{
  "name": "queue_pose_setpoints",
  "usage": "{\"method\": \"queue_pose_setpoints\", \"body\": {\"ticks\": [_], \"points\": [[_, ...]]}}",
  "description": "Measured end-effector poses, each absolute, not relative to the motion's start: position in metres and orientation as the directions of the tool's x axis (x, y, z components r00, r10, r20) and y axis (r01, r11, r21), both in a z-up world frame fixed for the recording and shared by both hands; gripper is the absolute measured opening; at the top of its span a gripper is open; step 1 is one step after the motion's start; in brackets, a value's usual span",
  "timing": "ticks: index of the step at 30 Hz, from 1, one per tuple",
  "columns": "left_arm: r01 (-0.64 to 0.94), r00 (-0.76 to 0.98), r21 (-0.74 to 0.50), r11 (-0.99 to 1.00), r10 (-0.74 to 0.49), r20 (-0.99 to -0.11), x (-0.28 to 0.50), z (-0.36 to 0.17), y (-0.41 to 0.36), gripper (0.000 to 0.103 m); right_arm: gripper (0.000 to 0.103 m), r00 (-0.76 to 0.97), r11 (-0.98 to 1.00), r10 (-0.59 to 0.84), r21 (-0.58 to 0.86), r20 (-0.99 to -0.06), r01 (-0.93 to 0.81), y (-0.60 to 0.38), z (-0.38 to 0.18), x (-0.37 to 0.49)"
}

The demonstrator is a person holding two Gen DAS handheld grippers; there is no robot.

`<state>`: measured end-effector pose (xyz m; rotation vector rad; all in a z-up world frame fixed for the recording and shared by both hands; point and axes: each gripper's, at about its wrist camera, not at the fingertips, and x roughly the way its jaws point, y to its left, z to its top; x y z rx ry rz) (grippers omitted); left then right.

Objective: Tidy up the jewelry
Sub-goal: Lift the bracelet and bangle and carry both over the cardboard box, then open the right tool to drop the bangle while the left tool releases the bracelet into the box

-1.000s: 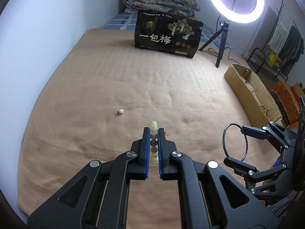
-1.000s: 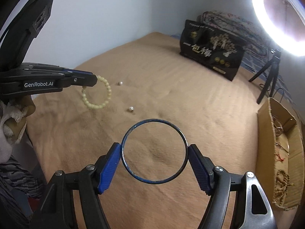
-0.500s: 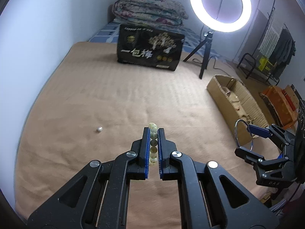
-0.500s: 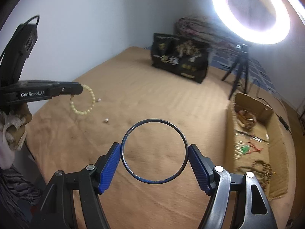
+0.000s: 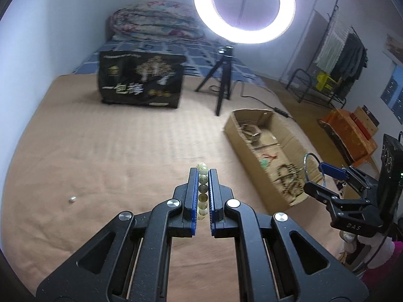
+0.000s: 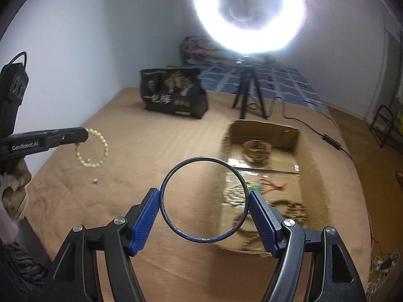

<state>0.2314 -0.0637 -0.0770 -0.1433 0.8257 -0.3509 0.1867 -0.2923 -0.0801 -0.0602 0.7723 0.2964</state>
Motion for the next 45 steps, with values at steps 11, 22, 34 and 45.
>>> {"method": "queue_pose_setpoints", "body": {"ticks": [11,22,34,45], "points": [[0.323,0.590,-0.309,0.894,-0.446,-0.673,0.251,-0.071,-0.132,0.005,0.074,0.690,0.980,0.172,0.054,-0.703,-0.189,-0.343,-0.082,0.200],[0.377,0.543,-0.333,0.865,-0.497,-0.677,0.254,-0.081,-0.183,0.005,0.074,0.691,0.986,0.166,0.104,-0.704,-0.131,-0.380,-0.079,0.238],[0.417,0.483,-0.331,0.847,-0.515,-0.708,0.255,-0.107,-0.226,0.005,0.074,0.682,0.982,0.180,0.163,-0.709,-0.091,-0.390,-0.085,0.282],[0.439,0.447,-0.338,0.833,-0.528,-0.721,0.254,-0.115,-0.237,0.005,0.075,0.656,0.975,0.200,0.211,-0.728,-0.064,-0.392,-0.097,0.296]]}}
